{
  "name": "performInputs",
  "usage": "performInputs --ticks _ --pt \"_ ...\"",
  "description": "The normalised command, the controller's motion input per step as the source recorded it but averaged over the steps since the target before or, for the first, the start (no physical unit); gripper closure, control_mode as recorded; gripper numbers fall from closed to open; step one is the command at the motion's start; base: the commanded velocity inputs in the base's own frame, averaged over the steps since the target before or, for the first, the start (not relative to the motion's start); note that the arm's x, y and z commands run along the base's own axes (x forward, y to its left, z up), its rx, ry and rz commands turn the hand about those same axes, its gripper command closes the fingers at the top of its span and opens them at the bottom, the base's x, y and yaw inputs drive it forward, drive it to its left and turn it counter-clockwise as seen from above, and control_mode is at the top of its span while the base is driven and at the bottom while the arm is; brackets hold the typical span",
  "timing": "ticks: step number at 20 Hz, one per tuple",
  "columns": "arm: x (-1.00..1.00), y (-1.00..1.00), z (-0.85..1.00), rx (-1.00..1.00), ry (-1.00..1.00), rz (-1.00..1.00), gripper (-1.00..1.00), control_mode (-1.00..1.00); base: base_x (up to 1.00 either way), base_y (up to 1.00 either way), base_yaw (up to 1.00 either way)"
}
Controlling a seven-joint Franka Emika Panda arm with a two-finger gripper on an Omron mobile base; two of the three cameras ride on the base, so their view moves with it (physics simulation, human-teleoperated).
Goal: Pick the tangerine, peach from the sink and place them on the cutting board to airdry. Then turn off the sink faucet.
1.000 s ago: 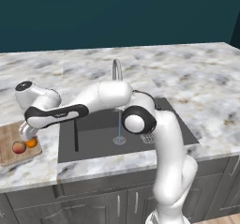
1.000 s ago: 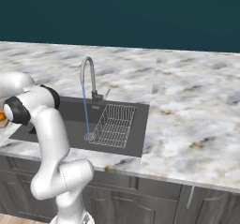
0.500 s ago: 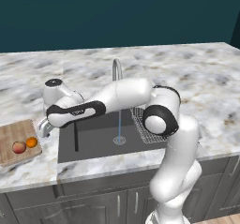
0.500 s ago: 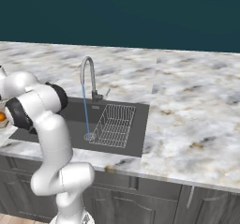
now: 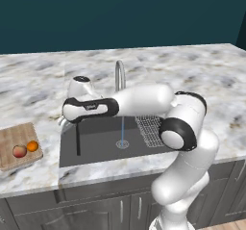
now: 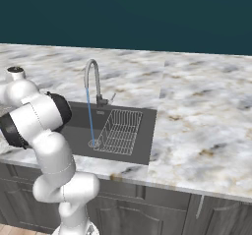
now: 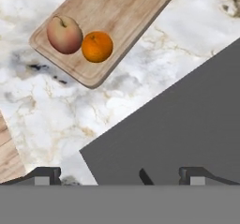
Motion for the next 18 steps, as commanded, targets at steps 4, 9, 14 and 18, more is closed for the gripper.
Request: performInputs --ticks 4,9,14,18 --pt "0.00 -0.39 0.00 0.11 0.00 0.00 -1.00 -1.00 0.00 0.00 0.00" --pt "-0.01 -0.37 0.00 0.11 0.01 0.01 -1.00 -1.00 0.00 0.00 0.00" --pt "-0.03 -0.41 0.08 0.08 0.00 -0.01 -1.00 -1.00 0.00 0.00 0.00" --pt "-0.01 -0.38 0.23 0.04 0.00 -0.03 -1.00 -1.00 0.00 0.00 0.00"
